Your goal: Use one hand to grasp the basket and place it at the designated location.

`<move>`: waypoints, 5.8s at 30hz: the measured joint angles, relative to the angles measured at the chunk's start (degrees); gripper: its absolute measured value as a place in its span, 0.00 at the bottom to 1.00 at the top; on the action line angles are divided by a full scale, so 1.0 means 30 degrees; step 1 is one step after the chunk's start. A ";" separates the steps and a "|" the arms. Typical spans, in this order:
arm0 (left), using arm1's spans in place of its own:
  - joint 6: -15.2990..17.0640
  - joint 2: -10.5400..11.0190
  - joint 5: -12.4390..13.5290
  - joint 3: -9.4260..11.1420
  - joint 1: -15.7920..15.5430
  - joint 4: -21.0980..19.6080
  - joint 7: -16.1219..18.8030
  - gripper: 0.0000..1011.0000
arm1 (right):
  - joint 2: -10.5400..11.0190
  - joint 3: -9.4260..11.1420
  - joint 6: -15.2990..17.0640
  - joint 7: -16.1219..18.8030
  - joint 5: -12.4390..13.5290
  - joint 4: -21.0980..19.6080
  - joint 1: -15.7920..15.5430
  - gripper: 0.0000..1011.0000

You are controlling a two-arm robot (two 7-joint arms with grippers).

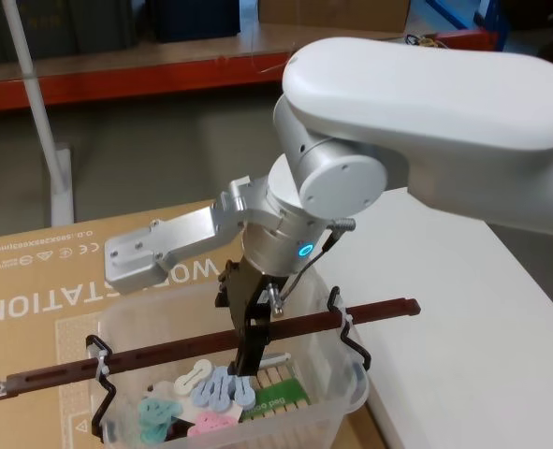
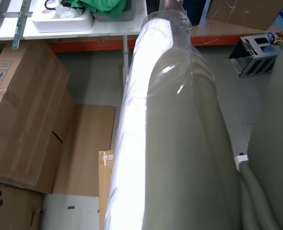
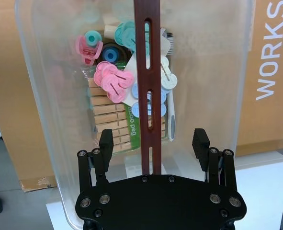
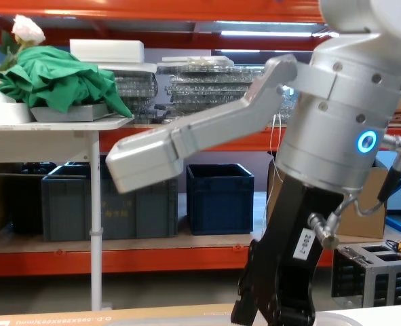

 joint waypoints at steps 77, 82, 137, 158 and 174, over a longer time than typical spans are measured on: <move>-0.0001 0.0001 0.0000 -0.0001 -0.0001 0.0000 0.0000 0.00 | 0.1363 0.1780 -0.1117 0.0050 0.1637 -0.0784 0.0595 0.99; 0.0000 0.0000 -0.0001 0.0002 -0.0001 0.0000 0.0000 0.00 | 0.1119 0.1533 -0.1069 0.0055 0.1392 -0.0585 0.0551 0.99; -0.0001 0.0000 0.0000 0.0001 -0.0001 -0.0001 0.0000 0.00 | -0.0135 -0.0380 -0.0577 0.0018 -0.0275 0.0157 0.0238 0.99; 0.0000 0.0000 0.0000 -0.0002 -0.0001 0.0000 0.0000 0.00 | -0.0230 -0.0466 -0.0655 -0.0128 -0.0354 0.0369 0.0184 0.67; 0.0000 0.0000 0.0001 -0.0001 0.0000 -0.0001 0.0000 0.00 | -0.0221 -0.0423 -0.0758 -0.0198 -0.0348 0.0477 0.0157 0.24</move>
